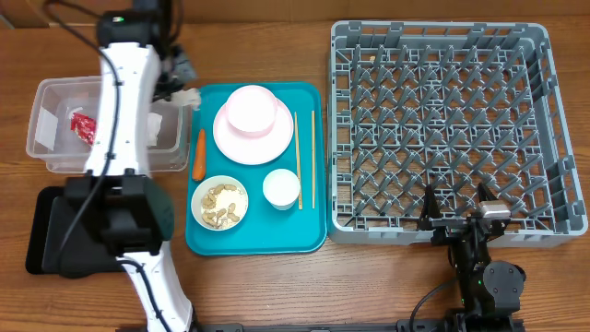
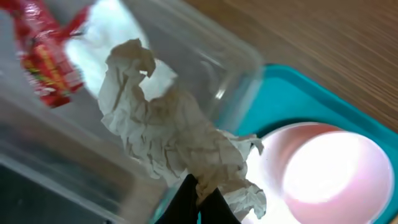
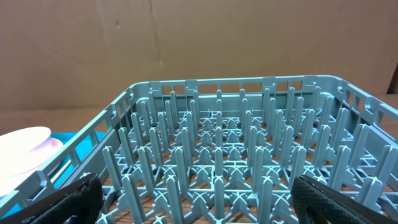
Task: Sort waste into correct bins and load items into the dishwasher
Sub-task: 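Carry the tissue left and release it into the clear bin, then move the left gripper back over the teal tray toward the carrot, then lower the left gripper and grasp the orange carrot lengthwise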
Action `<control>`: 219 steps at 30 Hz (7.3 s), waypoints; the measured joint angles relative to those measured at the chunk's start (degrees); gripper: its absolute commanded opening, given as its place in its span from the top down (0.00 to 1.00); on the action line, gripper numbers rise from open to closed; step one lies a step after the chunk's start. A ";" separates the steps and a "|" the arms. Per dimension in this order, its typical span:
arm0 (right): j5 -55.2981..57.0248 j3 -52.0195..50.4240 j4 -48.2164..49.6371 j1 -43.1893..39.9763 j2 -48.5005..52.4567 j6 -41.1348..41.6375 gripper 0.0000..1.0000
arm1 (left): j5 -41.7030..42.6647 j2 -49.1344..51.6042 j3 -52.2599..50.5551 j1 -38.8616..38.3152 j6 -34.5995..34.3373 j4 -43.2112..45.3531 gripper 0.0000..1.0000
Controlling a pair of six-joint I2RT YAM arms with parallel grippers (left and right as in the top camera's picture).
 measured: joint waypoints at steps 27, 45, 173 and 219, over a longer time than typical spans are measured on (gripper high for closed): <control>-0.02 0.00 0.00 0.00 0.00 0.02 0.00 | 0.76 -0.17 -19.89 8.20 0.02 15.41 0.96; 0.00 0.00 -0.04 0.00 0.00 0.02 0.00 | 8.11 -0.17 -17.92 8.20 2.62 10.58 0.39; 0.00 0.00 0.00 0.00 0.00 0.00 0.00 | -6.60 -11.85 -47.50 -8.96 13.77 23.45 0.52; 0.02 0.00 0.00 0.00 0.00 0.04 0.00 | -2.64 -11.85 -54.10 -8.61 14.21 36.06 0.62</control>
